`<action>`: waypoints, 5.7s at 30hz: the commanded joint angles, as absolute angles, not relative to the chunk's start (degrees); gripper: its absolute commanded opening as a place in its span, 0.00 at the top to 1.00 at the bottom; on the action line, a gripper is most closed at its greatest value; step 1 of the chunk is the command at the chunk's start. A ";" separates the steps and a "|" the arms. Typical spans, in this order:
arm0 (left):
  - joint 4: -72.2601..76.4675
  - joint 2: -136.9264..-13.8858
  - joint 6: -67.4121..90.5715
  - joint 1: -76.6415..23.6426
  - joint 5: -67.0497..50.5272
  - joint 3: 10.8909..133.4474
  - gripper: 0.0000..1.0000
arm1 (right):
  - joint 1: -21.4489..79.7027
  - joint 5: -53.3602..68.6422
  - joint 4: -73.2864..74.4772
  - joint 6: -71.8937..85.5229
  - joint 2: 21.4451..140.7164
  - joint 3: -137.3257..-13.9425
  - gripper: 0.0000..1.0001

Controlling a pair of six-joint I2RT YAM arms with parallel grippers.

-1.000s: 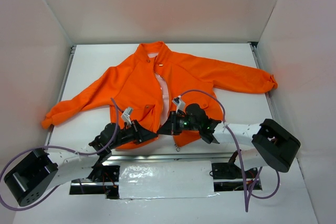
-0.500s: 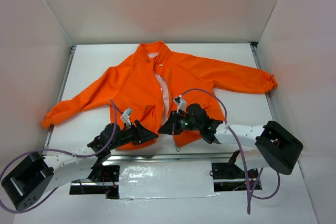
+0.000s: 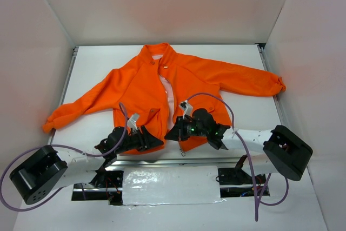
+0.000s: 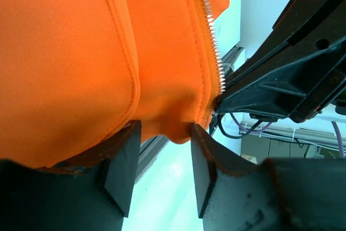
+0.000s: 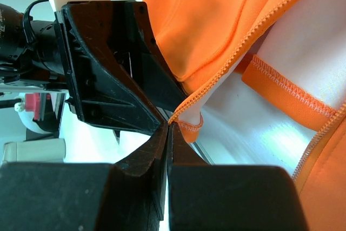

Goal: Zip up the jacket

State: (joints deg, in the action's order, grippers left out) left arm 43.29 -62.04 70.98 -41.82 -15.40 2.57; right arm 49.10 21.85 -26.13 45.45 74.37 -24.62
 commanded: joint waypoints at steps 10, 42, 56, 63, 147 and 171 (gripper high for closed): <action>53.87 -64.42 72.60 -42.36 -17.67 2.46 0.48 | 48.52 20.65 -29.26 44.56 73.91 -22.94 1.00; 94.91 -96.14 78.22 -43.77 -20.92 0.18 1.00 | 47.29 22.41 -33.22 46.41 76.73 -21.01 1.00; 55.45 -69.39 70.33 -45.61 -13.29 3.76 1.00 | 47.29 6.69 -3.37 39.82 66.54 -29.86 0.28; 21.11 -42.99 71.80 -49.83 3.33 7.74 1.00 | 47.37 -0.96 16.60 34.46 64.26 -35.86 0.33; 31.10 -48.34 56.69 -51.94 10.82 14.42 1.00 | 64.95 -21.71 -19.16 69.43 59.42 -20.57 1.00; 39.02 -50.27 58.10 -53.44 9.14 10.19 1.00 | 65.39 -23.47 -20.65 70.58 58.71 -21.71 1.00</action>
State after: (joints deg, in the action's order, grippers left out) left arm 33.71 -49.91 58.61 -52.88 10.04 10.02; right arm 64.55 -21.85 -15.92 70.13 60.45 -20.45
